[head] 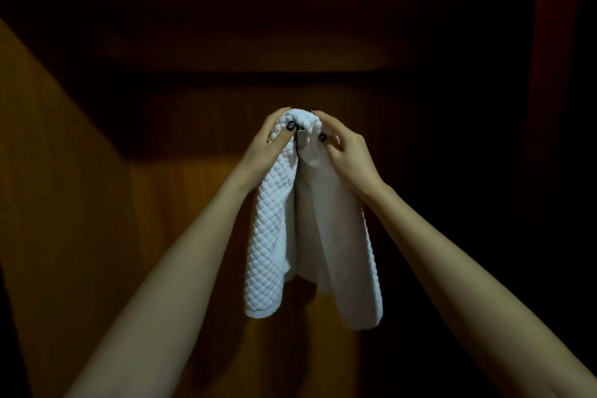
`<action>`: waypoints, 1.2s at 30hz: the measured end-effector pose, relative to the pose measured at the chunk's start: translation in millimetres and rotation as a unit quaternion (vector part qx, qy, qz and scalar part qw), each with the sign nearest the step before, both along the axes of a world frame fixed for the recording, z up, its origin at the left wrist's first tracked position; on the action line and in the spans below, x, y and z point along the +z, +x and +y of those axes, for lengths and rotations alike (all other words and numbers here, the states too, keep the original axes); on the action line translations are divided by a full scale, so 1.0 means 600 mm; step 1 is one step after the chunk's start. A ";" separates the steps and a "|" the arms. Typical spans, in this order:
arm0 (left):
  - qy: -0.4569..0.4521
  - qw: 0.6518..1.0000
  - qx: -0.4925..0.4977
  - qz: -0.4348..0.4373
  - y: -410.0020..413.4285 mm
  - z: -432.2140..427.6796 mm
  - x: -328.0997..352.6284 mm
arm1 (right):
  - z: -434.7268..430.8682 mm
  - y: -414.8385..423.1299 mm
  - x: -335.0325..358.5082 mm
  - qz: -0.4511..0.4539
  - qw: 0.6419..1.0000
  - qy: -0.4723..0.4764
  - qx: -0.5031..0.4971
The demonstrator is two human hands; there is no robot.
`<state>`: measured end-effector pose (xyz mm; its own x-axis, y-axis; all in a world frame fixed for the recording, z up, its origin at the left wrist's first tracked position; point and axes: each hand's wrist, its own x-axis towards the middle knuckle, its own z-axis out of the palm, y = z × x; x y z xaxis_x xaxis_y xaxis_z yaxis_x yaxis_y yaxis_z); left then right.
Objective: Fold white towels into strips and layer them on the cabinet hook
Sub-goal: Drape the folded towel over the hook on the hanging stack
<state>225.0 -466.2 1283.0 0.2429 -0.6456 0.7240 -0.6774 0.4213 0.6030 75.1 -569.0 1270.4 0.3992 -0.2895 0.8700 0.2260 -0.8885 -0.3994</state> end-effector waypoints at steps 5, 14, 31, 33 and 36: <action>-0.021 0.999 -0.045 0.008 0.000 0.012 -0.047 | 0.009 0.002 -0.051 0.022 0.999 0.033 0.000; -0.039 0.999 0.017 0.022 0.001 0.009 -0.105 | 0.011 0.005 -0.115 0.010 0.993 0.075 -0.092; 0.045 0.988 0.143 0.048 -0.061 0.028 -0.130 | 0.026 -0.024 -0.191 0.070 0.986 0.117 -0.092; 0.066 0.985 0.151 0.053 -0.073 0.032 -0.129 | 0.026 -0.023 -0.180 0.066 0.986 0.122 -0.096; 0.078 0.984 0.145 0.065 -0.082 0.044 -0.126 | 0.034 -0.019 -0.177 0.077 0.985 0.126 -0.085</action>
<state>175.8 -439.8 1207.6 0.5169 -0.6360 0.5730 -0.6693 0.1171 0.7337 63.8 -548.7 1163.9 0.4478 -0.5621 0.6953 0.0019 -0.7771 -0.6294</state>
